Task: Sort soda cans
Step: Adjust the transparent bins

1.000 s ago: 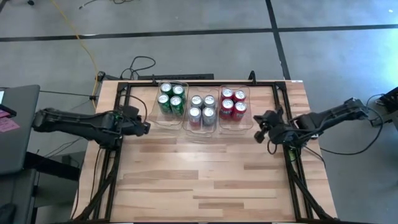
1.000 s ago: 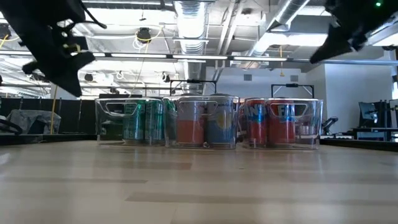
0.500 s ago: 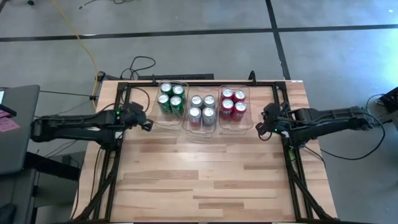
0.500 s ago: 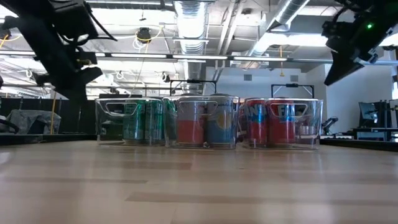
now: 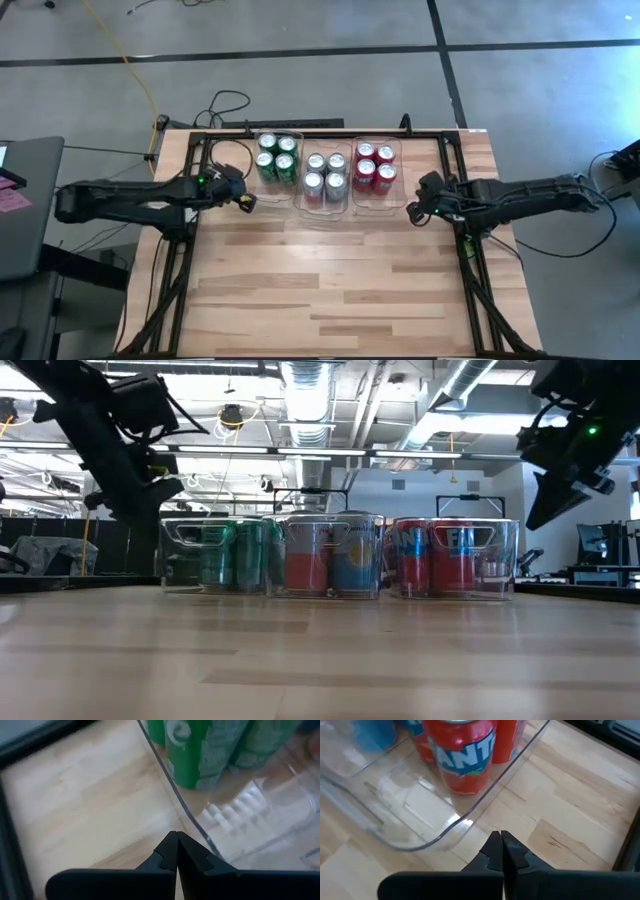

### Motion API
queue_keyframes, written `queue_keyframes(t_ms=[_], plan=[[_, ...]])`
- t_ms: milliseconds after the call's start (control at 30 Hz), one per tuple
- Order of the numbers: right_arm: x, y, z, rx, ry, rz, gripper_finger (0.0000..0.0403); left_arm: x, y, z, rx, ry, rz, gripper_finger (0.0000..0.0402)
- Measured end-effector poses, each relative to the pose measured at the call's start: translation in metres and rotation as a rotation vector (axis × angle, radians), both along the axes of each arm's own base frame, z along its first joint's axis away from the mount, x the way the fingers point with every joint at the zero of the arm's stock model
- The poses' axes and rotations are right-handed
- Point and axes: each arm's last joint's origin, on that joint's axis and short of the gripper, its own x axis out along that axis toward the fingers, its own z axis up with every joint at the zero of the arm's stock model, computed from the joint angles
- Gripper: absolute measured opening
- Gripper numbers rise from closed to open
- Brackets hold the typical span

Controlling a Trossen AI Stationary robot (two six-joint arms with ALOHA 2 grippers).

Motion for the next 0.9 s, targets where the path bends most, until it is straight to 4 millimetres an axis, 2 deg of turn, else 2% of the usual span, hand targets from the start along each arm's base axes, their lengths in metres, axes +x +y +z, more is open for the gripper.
queue_keyframes(t_ms=[400, 667, 900], plan=[[0.013, -0.002, -0.003, 0.037, -0.017, 0.024, 0.0005, 0.013, -0.002, -0.011, -0.1, -0.012, -0.063, 0.0], [0.023, -0.001, -0.009, 0.074, 0.013, 0.07, 0.0005, 0.019, -0.016, -0.009, -0.118, -0.059, -0.116, 0.0], [0.023, 0.005, -0.009, 0.102, 0.001, 0.112, 0.0005, 0.022, -0.03, -0.009, -0.149, -0.09, -0.154, 0.0]])
